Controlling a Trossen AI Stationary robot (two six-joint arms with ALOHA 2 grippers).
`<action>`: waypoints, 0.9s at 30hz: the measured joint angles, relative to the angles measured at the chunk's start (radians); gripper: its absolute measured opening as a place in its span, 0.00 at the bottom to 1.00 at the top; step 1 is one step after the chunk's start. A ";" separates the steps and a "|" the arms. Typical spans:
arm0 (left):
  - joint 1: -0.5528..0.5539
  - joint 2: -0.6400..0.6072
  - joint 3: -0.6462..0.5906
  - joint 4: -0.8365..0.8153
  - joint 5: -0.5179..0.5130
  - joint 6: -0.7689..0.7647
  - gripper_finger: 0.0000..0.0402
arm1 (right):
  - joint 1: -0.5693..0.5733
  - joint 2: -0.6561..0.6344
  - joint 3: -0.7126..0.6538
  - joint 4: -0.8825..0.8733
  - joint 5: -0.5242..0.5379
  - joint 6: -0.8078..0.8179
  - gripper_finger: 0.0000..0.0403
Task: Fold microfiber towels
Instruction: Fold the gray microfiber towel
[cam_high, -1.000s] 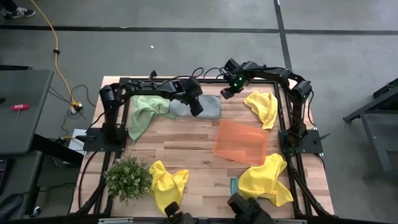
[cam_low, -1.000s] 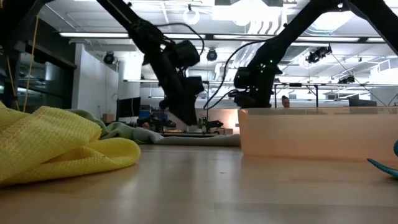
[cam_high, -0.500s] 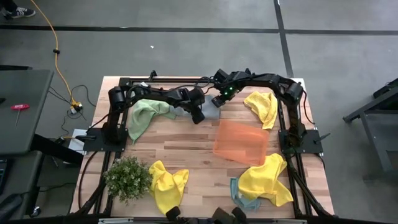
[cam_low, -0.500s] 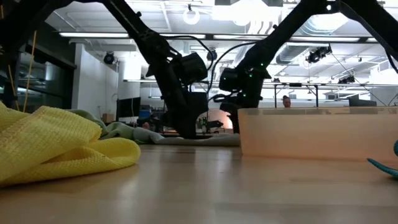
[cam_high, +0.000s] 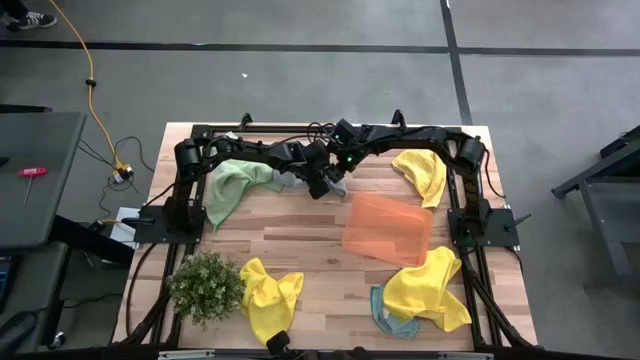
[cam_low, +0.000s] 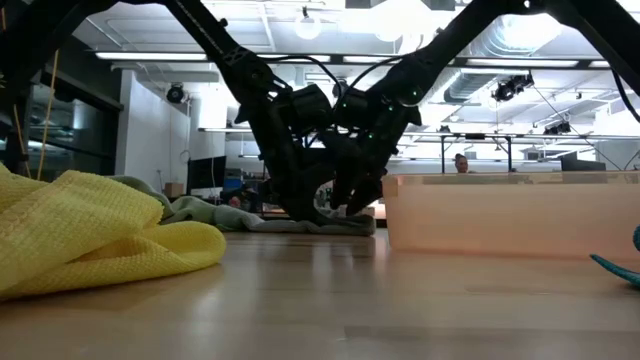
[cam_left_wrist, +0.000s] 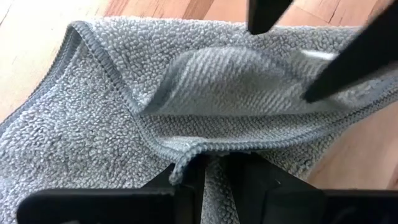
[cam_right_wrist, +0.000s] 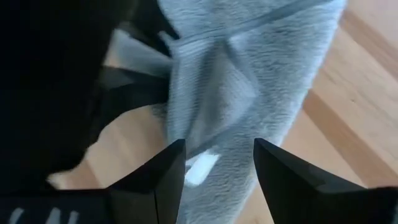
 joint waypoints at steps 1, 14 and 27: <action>0.000 0.001 0.000 -0.001 0.000 0.000 0.14 | 0.000 -0.003 0.000 0.001 -0.023 -0.012 0.45; 0.000 0.002 -0.001 0.003 -0.001 0.045 0.14 | -0.055 -0.100 0.000 -0.014 -0.082 -0.325 0.45; 0.001 0.003 -0.003 0.030 -0.001 0.045 0.14 | -0.044 0.000 0.000 0.088 0.114 -0.466 0.45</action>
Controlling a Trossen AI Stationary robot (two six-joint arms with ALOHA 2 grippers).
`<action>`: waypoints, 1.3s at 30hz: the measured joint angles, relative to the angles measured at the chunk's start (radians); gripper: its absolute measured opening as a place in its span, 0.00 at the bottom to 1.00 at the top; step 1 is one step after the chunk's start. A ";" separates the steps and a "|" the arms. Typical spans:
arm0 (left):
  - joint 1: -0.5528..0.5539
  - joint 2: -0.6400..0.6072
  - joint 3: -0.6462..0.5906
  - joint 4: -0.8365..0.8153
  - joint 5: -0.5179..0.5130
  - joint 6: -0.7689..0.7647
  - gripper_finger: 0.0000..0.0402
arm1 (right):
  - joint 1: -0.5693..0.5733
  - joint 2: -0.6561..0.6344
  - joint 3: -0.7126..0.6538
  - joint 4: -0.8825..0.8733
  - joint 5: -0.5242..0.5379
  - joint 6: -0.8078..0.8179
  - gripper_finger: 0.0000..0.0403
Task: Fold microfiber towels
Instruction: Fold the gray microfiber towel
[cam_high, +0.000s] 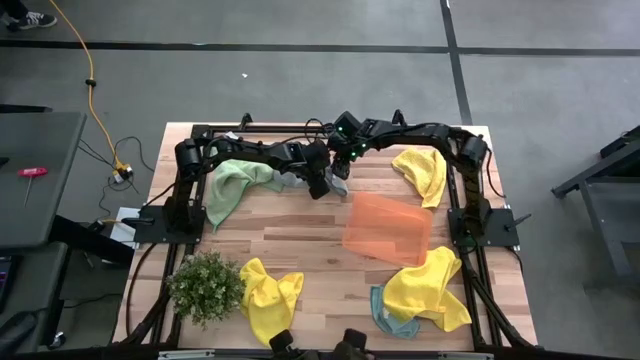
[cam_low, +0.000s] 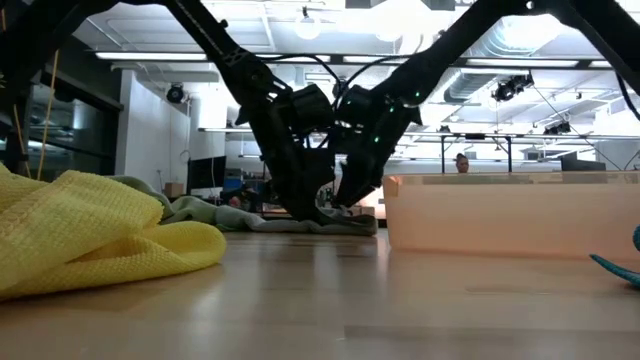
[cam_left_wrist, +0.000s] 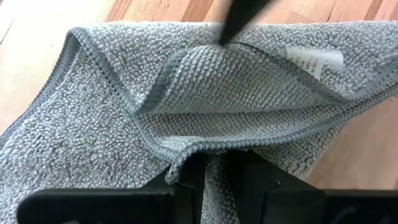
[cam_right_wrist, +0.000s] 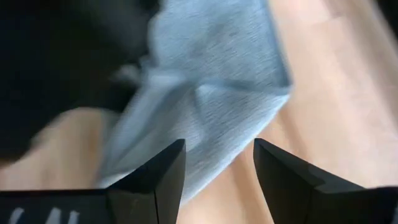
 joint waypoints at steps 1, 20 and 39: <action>0.000 0.000 0.000 0.000 0.000 0.000 0.14 | 0.001 0.006 0.000 0.019 0.023 0.002 0.45; -0.003 0.002 -0.001 0.033 0.019 0.009 0.14 | 0.049 0.016 -0.002 0.043 -0.061 -0.044 0.45; 0.000 -0.007 -0.002 0.123 -0.022 0.043 0.14 | -0.091 -0.114 0.011 -0.160 -0.146 -0.162 0.45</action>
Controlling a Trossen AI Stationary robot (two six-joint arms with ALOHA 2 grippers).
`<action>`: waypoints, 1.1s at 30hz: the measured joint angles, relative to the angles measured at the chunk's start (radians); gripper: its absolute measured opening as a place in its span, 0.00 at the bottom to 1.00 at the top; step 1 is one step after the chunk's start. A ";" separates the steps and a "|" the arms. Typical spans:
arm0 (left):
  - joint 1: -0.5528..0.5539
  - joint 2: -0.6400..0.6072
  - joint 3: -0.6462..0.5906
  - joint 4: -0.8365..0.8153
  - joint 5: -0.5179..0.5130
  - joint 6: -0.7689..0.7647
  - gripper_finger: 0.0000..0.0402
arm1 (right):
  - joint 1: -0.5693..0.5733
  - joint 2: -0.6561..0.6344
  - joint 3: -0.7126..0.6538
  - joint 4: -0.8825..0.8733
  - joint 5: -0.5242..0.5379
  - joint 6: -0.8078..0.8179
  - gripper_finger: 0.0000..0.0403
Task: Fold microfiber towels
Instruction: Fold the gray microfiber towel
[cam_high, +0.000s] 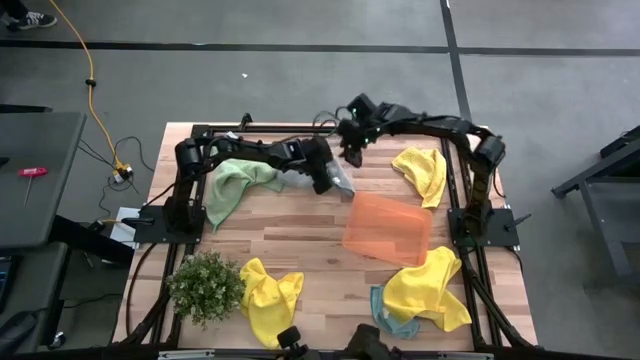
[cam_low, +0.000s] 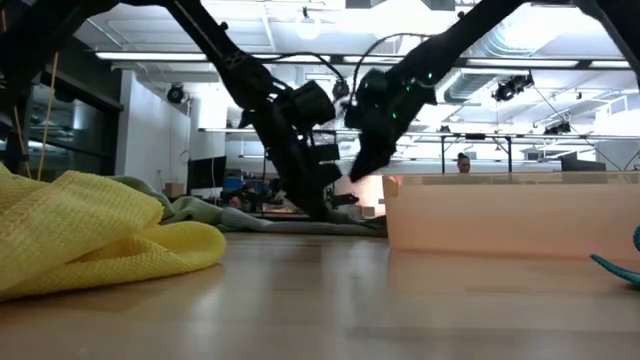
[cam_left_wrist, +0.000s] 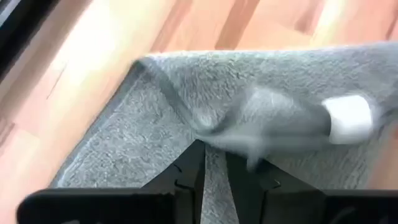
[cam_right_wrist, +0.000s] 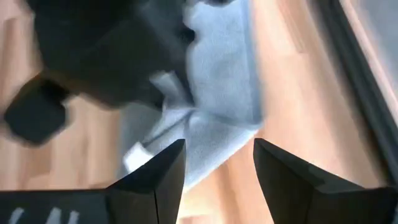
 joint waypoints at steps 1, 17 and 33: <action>-0.001 0.000 -0.001 -0.003 -0.003 0.001 0.14 | -0.010 0.004 -0.003 -0.014 0.007 0.003 0.45; -0.006 0.007 0.000 0.141 0.003 0.044 0.14 | -0.215 -0.224 -0.011 -0.023 0.037 0.036 0.45; -0.019 -0.084 0.091 0.279 0.100 0.195 0.14 | -0.305 -0.493 -0.010 0.029 0.041 0.111 0.45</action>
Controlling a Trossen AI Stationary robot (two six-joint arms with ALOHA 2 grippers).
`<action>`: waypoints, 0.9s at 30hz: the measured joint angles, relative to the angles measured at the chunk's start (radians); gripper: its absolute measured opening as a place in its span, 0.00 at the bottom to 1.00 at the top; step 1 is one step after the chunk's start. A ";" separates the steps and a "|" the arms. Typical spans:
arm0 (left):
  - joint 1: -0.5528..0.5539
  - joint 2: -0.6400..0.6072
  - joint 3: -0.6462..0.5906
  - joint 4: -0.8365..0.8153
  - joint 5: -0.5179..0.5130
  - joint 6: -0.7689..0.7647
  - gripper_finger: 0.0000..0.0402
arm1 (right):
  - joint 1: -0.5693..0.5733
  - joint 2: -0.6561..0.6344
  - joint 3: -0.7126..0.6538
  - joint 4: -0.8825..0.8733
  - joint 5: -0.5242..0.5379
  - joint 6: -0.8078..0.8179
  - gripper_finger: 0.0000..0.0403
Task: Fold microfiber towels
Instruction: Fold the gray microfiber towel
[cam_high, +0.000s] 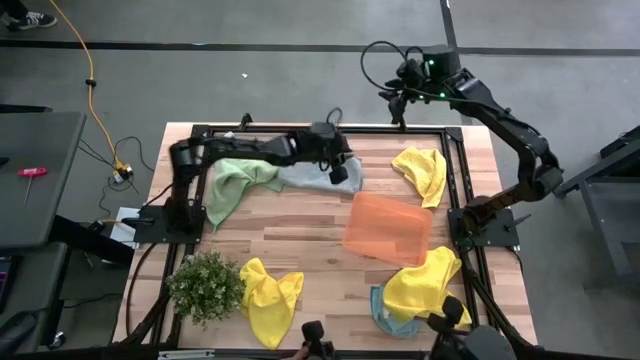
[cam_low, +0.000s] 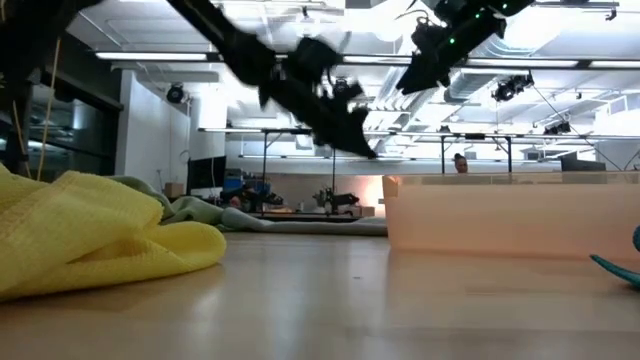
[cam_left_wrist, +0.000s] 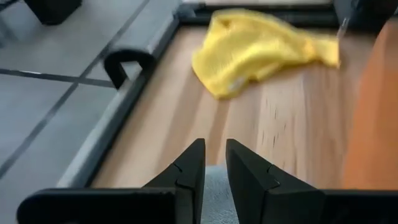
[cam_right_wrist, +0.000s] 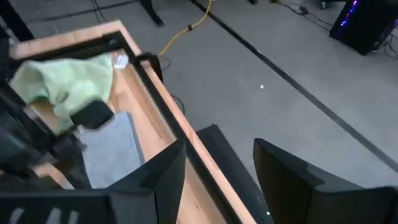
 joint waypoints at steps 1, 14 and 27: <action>0.003 -0.029 0.023 -0.063 -0.006 0.007 0.14 | -0.001 -0.005 0.000 -0.002 -0.001 0.013 0.45; 0.171 -0.154 -0.046 -0.686 0.130 0.071 0.14 | 0.053 0.005 -0.001 -0.233 -0.083 0.062 0.45; 0.153 -0.068 -0.160 -0.639 0.178 -0.013 0.14 | 0.245 0.298 -0.002 -0.265 -0.157 0.067 0.45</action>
